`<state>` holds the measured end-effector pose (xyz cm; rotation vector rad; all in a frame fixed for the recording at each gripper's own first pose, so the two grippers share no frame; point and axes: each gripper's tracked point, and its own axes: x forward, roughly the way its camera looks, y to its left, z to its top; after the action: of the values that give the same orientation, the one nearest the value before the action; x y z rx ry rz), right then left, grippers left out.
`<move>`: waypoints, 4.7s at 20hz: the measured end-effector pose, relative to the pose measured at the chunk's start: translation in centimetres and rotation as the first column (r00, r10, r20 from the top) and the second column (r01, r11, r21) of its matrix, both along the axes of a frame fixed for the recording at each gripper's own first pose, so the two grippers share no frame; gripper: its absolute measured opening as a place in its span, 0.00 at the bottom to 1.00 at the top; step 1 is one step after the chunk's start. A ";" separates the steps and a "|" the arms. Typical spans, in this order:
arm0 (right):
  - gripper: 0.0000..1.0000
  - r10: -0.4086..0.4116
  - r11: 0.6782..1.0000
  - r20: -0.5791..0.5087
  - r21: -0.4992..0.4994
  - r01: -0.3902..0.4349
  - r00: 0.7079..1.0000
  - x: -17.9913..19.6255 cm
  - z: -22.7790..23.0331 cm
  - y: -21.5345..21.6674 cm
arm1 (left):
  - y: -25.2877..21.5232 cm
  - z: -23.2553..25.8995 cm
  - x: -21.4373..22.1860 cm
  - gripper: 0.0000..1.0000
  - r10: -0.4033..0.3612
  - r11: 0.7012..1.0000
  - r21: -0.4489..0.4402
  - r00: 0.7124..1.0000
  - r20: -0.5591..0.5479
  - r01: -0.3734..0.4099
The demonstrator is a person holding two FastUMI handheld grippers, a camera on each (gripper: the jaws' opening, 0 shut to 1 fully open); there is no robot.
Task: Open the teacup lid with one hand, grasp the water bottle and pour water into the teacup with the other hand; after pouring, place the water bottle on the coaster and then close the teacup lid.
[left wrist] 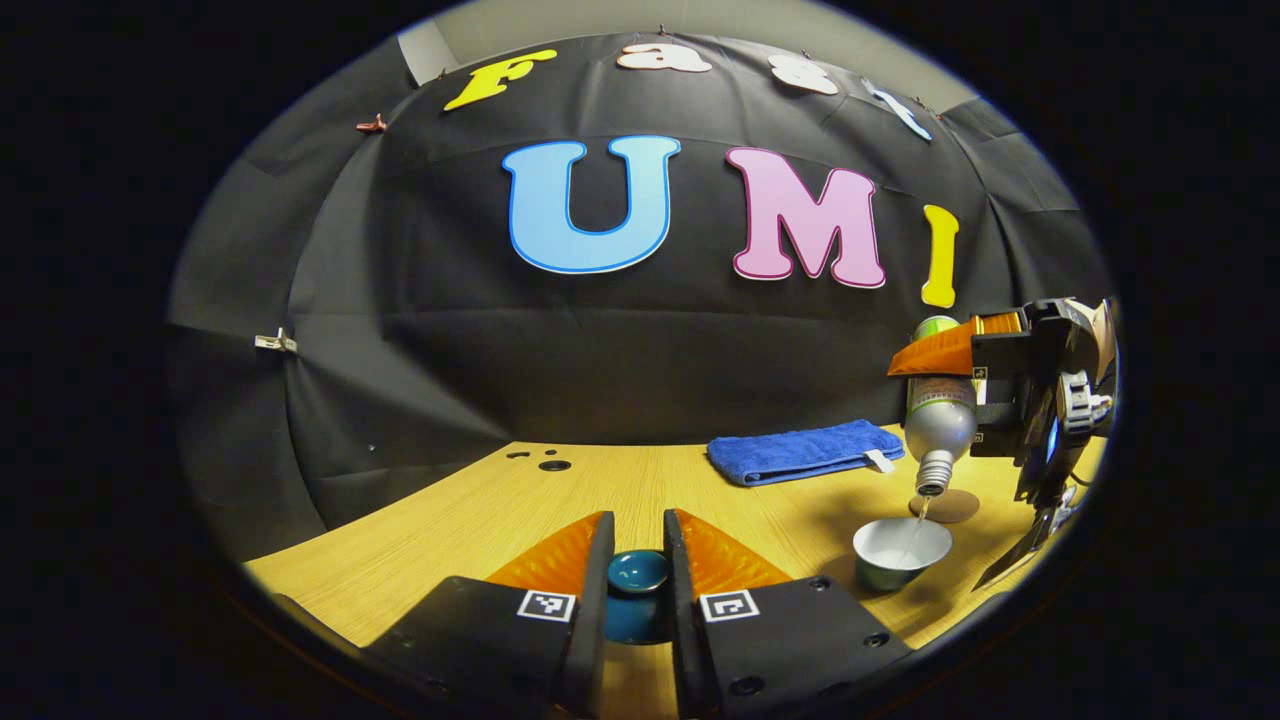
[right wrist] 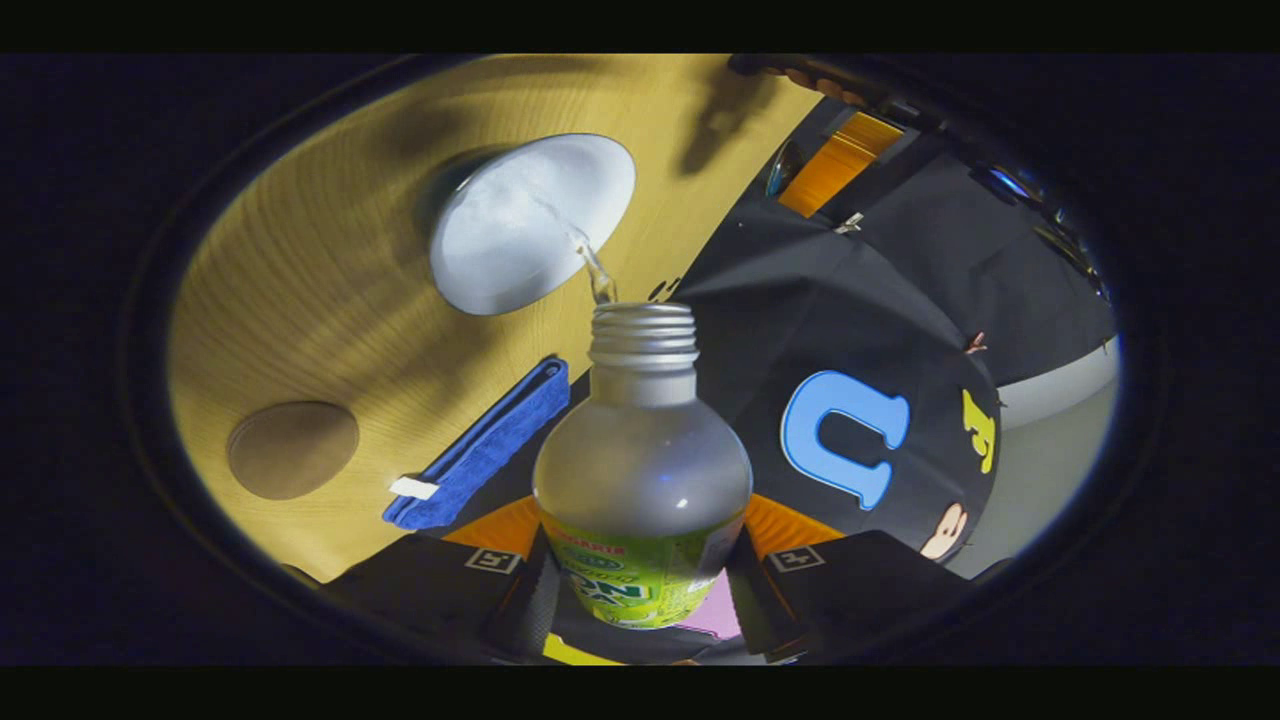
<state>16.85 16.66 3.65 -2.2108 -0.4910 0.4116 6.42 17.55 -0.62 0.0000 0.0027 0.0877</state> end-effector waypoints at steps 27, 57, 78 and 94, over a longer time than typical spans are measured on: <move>0.74 -0.043 0.977 -0.066 0.207 0.056 0.997 -1.4 -0.4 -2.1 | -0.7 0.1 0.1 0.31 -0.035 0.999 0.003 0.999 0.002 0.035; 0.78 0.372 -0.349 -0.574 0.641 0.683 0.729 2.3 -3.3 -7.8 | -0.3 0.1 0.0 0.31 -0.010 1.000 0.003 1.000 0.002 0.010; 1.00 0.369 -0.478 -0.587 0.545 0.689 0.721 2.6 -5.9 -10.6 | -0.3 0.1 0.0 0.31 -0.010 1.000 0.003 1.000 0.002 0.010; 0.99 0.370 -0.426 -0.556 0.610 0.668 0.744 -9.1 -3.5 -11.7 | -8.3 1.6 0.3 0.31 -0.216 0.976 -0.007 0.975 0.046 0.216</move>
<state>7.76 4.99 0.18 -0.0522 0.1178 0.2309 6.68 9.28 0.97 -0.0140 -0.0417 -0.1301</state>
